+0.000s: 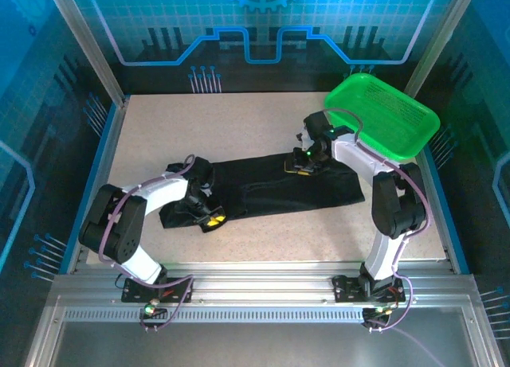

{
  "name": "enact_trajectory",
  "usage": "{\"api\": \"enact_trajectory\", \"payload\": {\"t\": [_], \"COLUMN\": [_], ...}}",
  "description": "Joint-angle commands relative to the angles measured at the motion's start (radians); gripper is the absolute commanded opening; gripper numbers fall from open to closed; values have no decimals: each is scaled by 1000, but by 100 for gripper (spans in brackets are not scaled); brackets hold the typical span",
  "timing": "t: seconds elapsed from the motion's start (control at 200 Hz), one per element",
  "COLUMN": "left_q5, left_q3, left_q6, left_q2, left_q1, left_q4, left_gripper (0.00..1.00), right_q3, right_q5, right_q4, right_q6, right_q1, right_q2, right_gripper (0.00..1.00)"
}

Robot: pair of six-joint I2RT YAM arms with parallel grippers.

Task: Fold and stack the t-shirts

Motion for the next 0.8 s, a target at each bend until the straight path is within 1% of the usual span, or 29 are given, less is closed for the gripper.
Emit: {"api": "enact_trajectory", "payload": {"t": [0.0,0.065,0.14,0.2,0.26,0.31,0.375,0.495,0.54,0.59,0.675,0.795], "left_q5": [27,36,39,22,-18,-52,-71,-38,-26,10,23,33], "left_q3": [-19,-14,13,56,115,155,193,236,258,289,348,414], "left_q6": [-25,-33,-51,-57,-51,-45,-44,-50,-45,-40,5,70], "left_q2": [5,2,-35,-79,-116,-136,-142,-89,-59,-3,98,207], "left_q1": [-3,-3,-3,1,27,76,178,389,450,508,559,576], "left_q4": [-20,-10,-9,-34,-84,-114,-125,-46,-7,28,59,62], "left_gripper": [19,20,21,26,34,40,42,43,43,44,46,47], "right_q3": [30,30,25,17,7,-3,-12,-17,-11,7,60,125], "right_q5": [-18,-19,-21,-24,-26,-23,-15,9,20,34,72,120], "right_q4": [-4,-5,-2,6,16,22,28,28,21,5,-48,-109], "right_q6": [8,7,7,6,6,8,7,27,30,28,16,7], "right_q1": [10,10,14,16,16,16,10,-36,-53,-74,-103,-129], "right_q2": [13,12,5,-1,-6,-7,1,23,34,56,111,188], "right_gripper": [44,44,44,44,44,44,44,44,44,44,43,43]}}
